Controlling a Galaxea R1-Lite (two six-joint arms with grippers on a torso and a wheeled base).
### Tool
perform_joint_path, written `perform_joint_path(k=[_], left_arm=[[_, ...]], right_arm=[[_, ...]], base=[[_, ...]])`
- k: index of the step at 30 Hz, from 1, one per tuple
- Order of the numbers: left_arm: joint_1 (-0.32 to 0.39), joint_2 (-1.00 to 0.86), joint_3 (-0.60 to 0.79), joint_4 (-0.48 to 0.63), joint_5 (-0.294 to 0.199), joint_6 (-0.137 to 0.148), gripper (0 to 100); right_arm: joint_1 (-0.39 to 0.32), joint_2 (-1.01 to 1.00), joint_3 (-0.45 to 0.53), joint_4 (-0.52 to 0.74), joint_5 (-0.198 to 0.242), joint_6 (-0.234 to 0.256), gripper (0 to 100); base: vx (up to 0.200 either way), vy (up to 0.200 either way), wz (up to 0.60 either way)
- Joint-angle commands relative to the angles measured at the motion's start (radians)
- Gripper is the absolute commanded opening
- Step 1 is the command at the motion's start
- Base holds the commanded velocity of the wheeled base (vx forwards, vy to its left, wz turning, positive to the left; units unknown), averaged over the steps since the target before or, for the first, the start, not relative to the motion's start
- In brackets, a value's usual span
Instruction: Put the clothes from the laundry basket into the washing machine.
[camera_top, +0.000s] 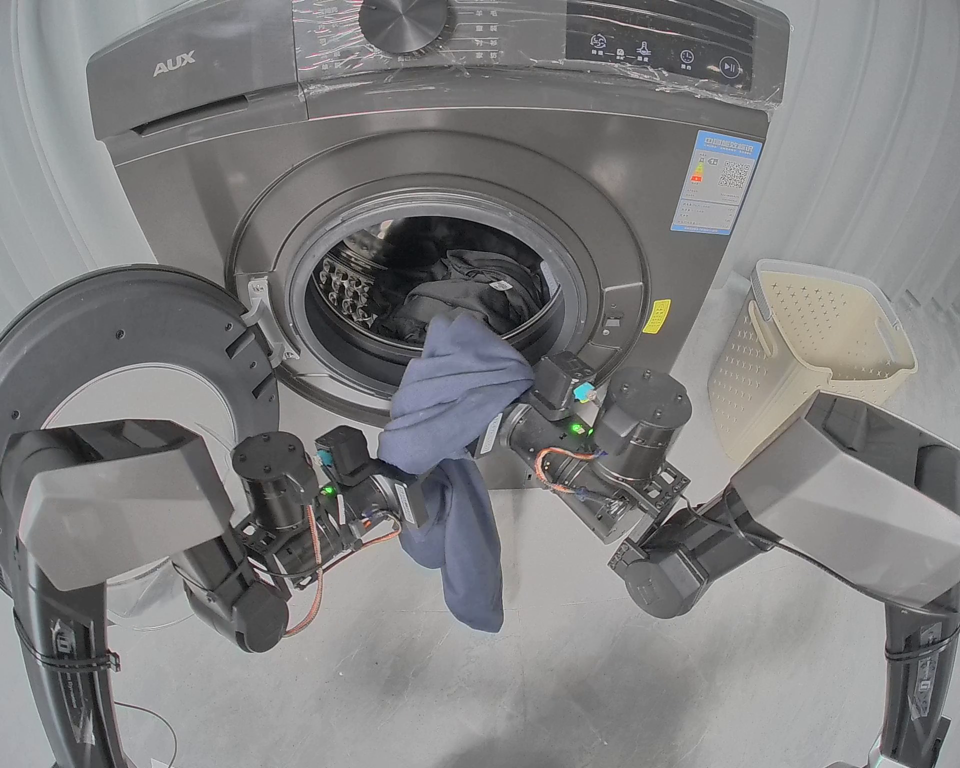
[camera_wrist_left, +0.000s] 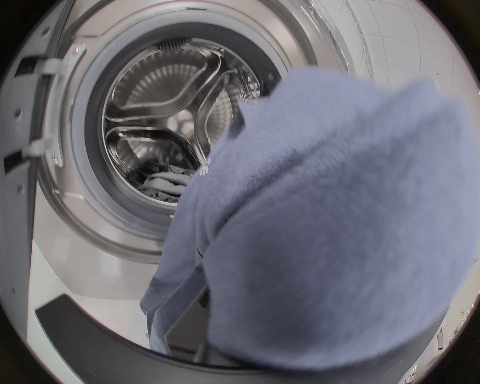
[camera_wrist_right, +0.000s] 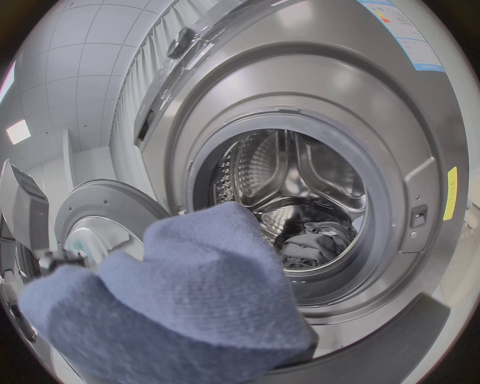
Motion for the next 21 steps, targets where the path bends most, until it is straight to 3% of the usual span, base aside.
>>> perform_joint_path(k=[1,4,10,11,14,17,21], left_arm=[[0.030,-0.132,0.052,-0.001,-0.004,-0.011,0],[0.028,-0.172,0.081,-0.001,-0.004,-0.031,0],[0.019,-0.187,0.104,-0.001,-0.003,-0.032,0],[0.020,-0.186,0.104,-0.001,-0.003,-0.032,0],[0.023,-0.187,0.104,-0.001,-0.001,-0.034,0],[0.017,-0.213,0.110,-0.003,0.008,-0.029,0],[0.007,-0.313,0.201,-0.001,0.005,-0.031,0]], right_arm=[[-0.039,0.005,0.007,-0.005,-0.002,0.003,0],[-0.035,0.015,0.015,-0.010,0.000,0.003,0],[-0.022,0.016,0.013,-0.025,0.000,0.003,0],[-0.018,0.015,0.015,-0.026,0.000,0.003,100],[-0.015,0.001,0.033,-0.023,0.001,0.009,100],[-0.016,-0.044,0.132,-0.023,0.017,0.002,100],[0.005,-0.179,0.415,-0.028,0.113,-0.004,100]], base=[[0.000,0.000,0.00],[0.000,0.000,0.00],[0.000,0.000,0.00],[0.000,0.000,0.00],[0.000,0.000,0.00],[0.000,0.000,0.00],[0.000,0.000,0.00]])
